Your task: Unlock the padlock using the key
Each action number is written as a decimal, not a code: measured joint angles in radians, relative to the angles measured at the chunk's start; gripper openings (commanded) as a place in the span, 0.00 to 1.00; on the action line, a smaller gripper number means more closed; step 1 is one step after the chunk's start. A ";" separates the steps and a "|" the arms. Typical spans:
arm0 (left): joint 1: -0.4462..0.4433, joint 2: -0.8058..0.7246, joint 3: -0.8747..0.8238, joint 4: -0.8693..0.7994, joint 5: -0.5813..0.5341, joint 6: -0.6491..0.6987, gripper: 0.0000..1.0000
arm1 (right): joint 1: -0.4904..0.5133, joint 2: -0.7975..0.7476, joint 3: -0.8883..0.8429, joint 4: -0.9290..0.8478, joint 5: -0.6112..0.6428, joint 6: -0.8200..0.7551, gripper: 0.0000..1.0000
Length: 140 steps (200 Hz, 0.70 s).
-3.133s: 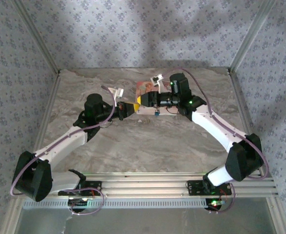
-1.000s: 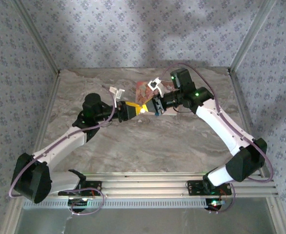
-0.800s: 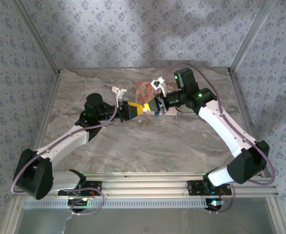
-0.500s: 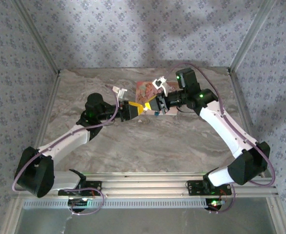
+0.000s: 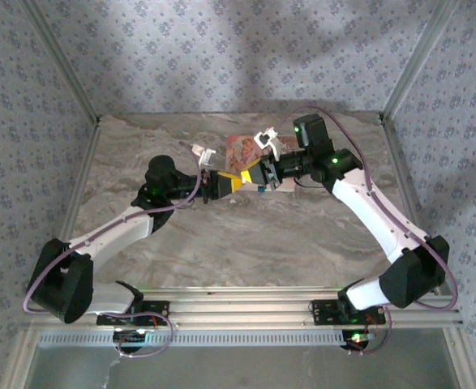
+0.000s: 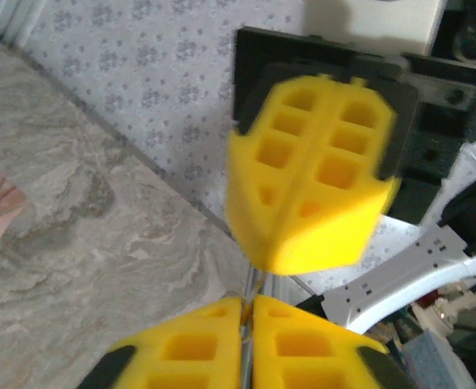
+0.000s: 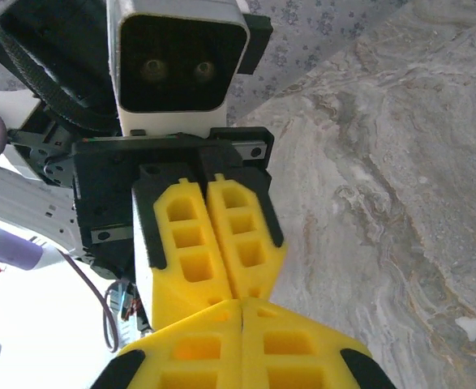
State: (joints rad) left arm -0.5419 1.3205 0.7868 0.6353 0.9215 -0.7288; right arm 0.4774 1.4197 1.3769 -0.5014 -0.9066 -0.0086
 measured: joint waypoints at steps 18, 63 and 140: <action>0.000 0.003 0.000 -0.003 0.003 -0.005 0.00 | -0.002 -0.001 -0.008 0.009 0.000 0.005 0.00; 0.000 -0.006 0.000 -0.042 -0.013 0.033 0.00 | -0.003 -0.010 -0.062 0.094 0.011 0.098 0.41; 0.097 -0.050 -0.116 -0.204 -0.153 0.107 0.00 | -0.073 -0.023 -0.320 0.179 0.426 0.382 0.58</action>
State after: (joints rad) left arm -0.4450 1.2705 0.6708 0.4313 0.7685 -0.6220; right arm 0.4046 1.3968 1.0565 -0.3229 -0.4801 0.3733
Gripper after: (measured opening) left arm 0.054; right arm 0.578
